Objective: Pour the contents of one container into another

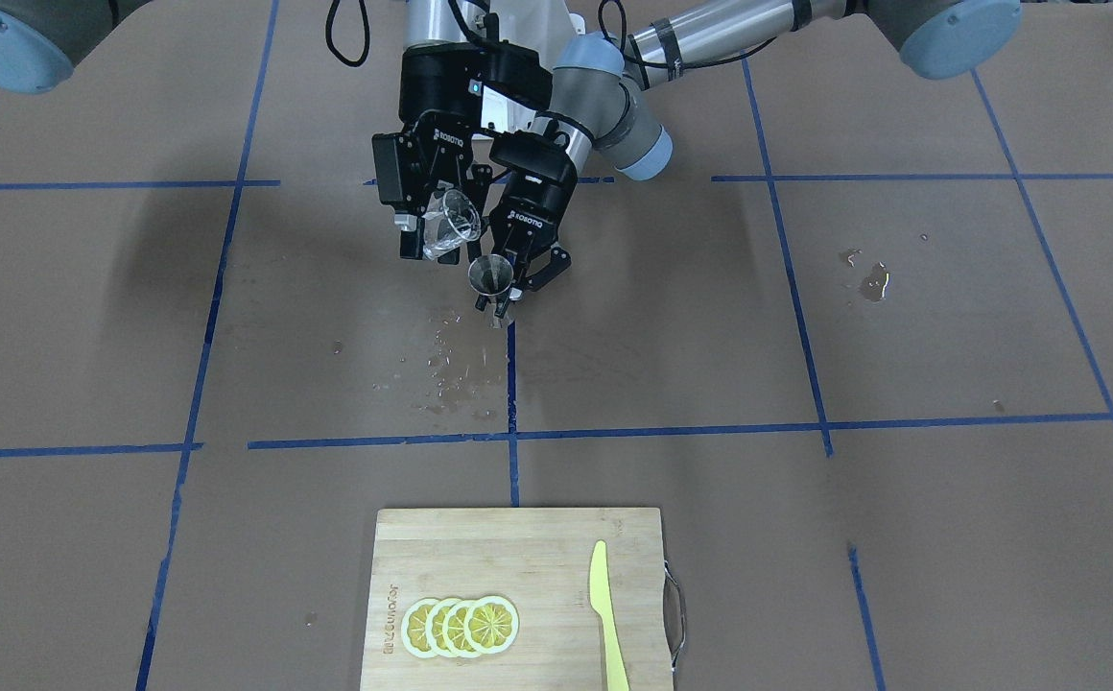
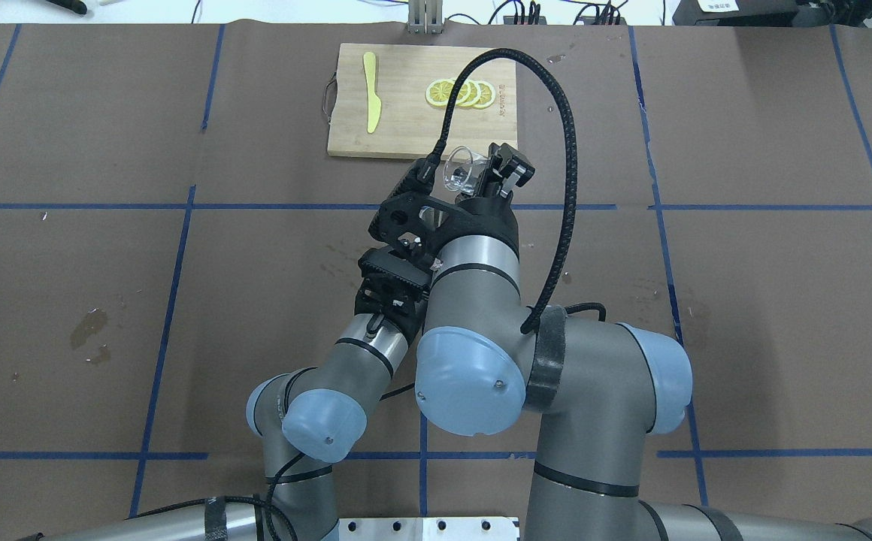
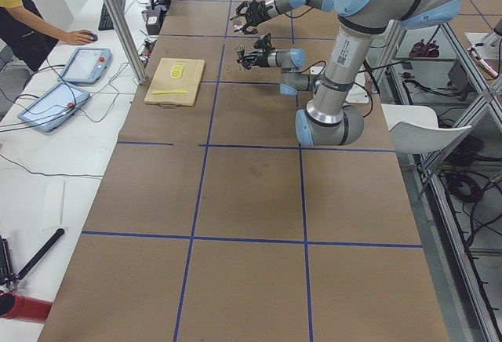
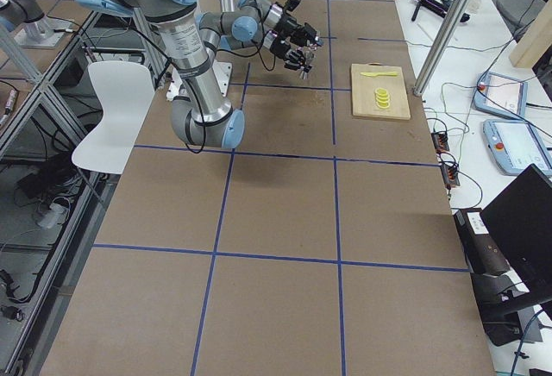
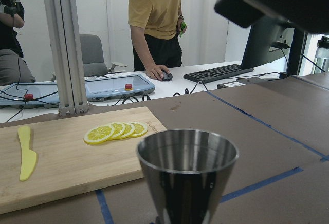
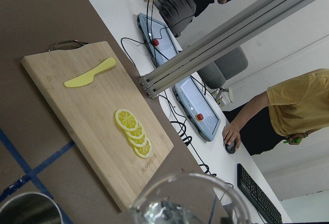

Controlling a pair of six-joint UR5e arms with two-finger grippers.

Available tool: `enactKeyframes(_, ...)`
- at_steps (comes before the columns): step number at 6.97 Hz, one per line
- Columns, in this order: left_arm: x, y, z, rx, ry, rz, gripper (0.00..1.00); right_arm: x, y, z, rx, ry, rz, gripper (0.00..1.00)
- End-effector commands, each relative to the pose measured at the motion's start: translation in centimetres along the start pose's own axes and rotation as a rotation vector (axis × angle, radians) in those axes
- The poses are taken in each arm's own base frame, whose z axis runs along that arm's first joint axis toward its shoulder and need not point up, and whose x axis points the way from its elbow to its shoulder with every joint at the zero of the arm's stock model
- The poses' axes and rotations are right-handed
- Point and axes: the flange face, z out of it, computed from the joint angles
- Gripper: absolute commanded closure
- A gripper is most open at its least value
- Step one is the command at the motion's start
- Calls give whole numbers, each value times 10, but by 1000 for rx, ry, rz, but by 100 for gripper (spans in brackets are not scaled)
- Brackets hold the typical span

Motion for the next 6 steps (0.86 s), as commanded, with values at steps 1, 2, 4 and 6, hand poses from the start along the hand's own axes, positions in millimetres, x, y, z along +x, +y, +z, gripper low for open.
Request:
enactKeyframes(1, 3, -2, 0, 1, 3, -3, 100, -1, -2, -1, -19, 14, -86, 87)
enactKeyframes(2, 3, -2, 0, 1, 3, -3, 100, -1, -2, 0, -26, 16, -128, 87)
enactKeyframes(4, 3, -3, 1, 2, 4, -3, 100, -2, -1, 1, -28, 20, -178, 86)
enactKeyframes(6, 3, -3, 1, 2, 4, -3, 100, -1, -2, 0, -27, 22, -229, 86)
